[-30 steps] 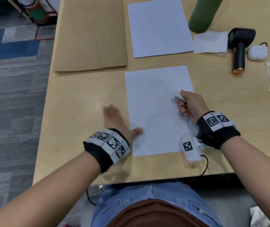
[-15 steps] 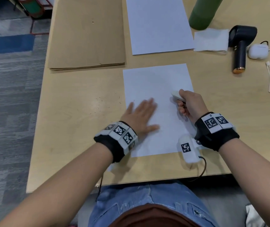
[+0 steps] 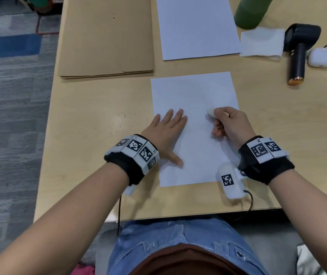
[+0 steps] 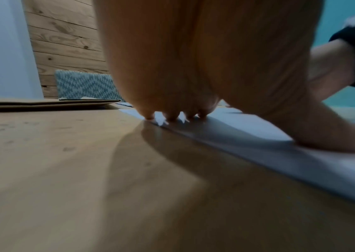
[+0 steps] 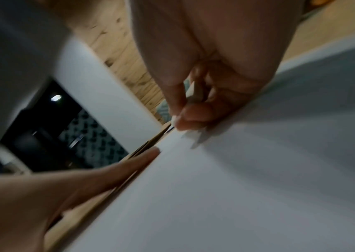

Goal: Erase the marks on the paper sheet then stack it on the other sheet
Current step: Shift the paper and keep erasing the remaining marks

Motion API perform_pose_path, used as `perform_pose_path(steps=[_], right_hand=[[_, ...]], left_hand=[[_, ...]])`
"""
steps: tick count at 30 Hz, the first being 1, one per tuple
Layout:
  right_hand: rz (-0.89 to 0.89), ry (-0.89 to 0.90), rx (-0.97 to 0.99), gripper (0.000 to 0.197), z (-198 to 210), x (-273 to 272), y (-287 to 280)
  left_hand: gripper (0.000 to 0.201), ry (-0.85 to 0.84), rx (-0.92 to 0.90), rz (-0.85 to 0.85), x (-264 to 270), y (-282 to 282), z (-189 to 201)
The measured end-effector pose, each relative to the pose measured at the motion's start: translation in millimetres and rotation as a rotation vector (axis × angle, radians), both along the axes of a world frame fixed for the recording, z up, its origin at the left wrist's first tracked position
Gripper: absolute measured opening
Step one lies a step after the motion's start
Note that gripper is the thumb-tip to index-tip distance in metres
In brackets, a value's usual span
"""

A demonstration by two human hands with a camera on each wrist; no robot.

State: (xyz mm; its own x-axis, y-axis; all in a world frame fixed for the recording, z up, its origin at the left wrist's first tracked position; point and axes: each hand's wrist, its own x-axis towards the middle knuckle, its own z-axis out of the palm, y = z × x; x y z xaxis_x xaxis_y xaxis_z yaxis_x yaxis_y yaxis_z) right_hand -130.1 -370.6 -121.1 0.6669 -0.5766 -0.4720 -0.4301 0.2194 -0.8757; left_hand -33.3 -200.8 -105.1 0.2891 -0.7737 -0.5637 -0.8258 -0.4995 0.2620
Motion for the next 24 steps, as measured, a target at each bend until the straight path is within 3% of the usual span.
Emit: perform_pose_path(steps=[5, 8, 11, 15, 20, 24], right_hand=[[0.417, 0.143, -0.371, 0.013, 10.5, -4.6, 14.4], [0.708, 0.131, -0.493, 0.019, 14.8, -11.8, 39.6], [0.886, 0.177, -0.575, 0.018, 19.0, -13.8, 49.8], [0.989, 0.29, -0.638, 0.014, 27.7, -14.8, 25.4], [1.017, 0.21, -0.714, 0.017, 20.8, -6.9, 51.3], [0.996, 0.276, -0.788, 0.018, 21.6, -10.8, 44.1]], left_hand=[[0.137, 0.006, -0.029, 0.025, -0.5, 1.6, -12.3], [0.137, -0.001, -0.029, 0.022, -1.5, 2.4, -13.0], [0.137, -0.012, -0.031, 0.011, -1.1, 3.0, -13.0], [0.137, -0.005, -0.033, 0.006, -0.4, 3.2, -13.9], [0.138, -0.026, -0.029, 0.005, -0.9, 2.4, -14.7], [0.138, -0.024, -0.037, 0.001, 0.1, 3.1, -14.2]])
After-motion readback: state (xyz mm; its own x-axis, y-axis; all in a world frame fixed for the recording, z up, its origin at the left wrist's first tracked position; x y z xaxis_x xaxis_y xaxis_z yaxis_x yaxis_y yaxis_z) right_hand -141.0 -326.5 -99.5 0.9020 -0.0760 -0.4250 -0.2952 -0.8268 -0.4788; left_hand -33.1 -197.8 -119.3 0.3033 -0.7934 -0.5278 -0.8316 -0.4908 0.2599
